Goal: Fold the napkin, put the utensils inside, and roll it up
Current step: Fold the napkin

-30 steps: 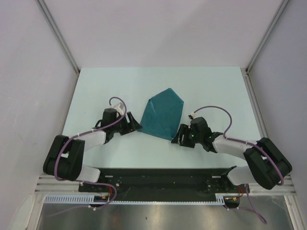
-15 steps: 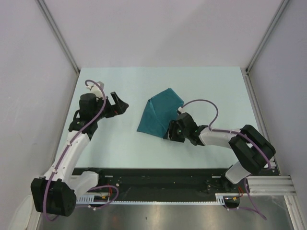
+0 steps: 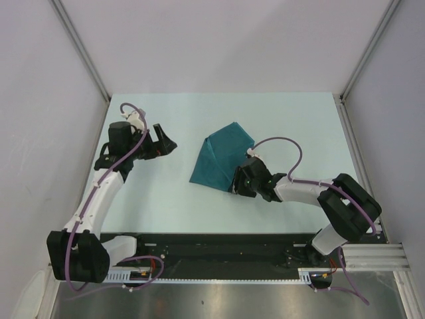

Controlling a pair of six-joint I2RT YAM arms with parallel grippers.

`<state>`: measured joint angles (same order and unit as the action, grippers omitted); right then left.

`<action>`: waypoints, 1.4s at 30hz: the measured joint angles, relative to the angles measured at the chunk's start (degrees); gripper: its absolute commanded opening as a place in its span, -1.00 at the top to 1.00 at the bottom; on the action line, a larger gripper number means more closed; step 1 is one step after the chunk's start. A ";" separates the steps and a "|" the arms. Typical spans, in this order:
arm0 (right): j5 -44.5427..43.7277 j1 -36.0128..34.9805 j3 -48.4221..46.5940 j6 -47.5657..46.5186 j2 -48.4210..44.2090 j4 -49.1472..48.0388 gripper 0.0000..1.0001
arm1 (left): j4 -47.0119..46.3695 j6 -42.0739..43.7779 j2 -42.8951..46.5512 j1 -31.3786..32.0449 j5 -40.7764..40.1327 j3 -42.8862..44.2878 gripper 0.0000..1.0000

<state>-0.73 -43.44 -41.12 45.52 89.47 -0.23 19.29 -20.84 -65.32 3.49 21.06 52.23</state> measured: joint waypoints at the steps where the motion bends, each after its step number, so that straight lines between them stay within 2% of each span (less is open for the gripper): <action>1: -0.17 0.00 -0.02 0.00 -0.02 0.07 -0.03 | -0.07 0.07 -0.11 -0.07 0.31 0.07 -0.99; 9: -0.70 0.09 -0.26 -0.04 0.07 1.86 0.34 | -0.50 0.37 -0.44 -0.68 2.19 0.07 -0.99; 13: -0.92 0.09 -0.48 -0.22 0.09 3.26 0.60 | -0.92 0.37 -0.74 -1.07 3.17 0.07 -0.99; 17: -0.96 0.11 -0.81 -0.13 0.09 4.81 0.70 | -1.05 0.37 -0.79 -1.42 3.61 0.07 -0.99; 22: -0.76 0.17 -2.01 -0.57 0.09 5.57 0.98 | -1.18 0.35 -0.79 -1.81 3.82 0.04 -0.99; 42: -0.85 6.08 -4.98 -5.66 -3.37 7.15 1.00 | -1.75 0.31 -0.83 -2.62 5.57 -0.44 -0.99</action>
<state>-1.58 -37.36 -46.11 39.86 86.11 6.92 17.54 -20.53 -66.15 0.86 26.63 51.79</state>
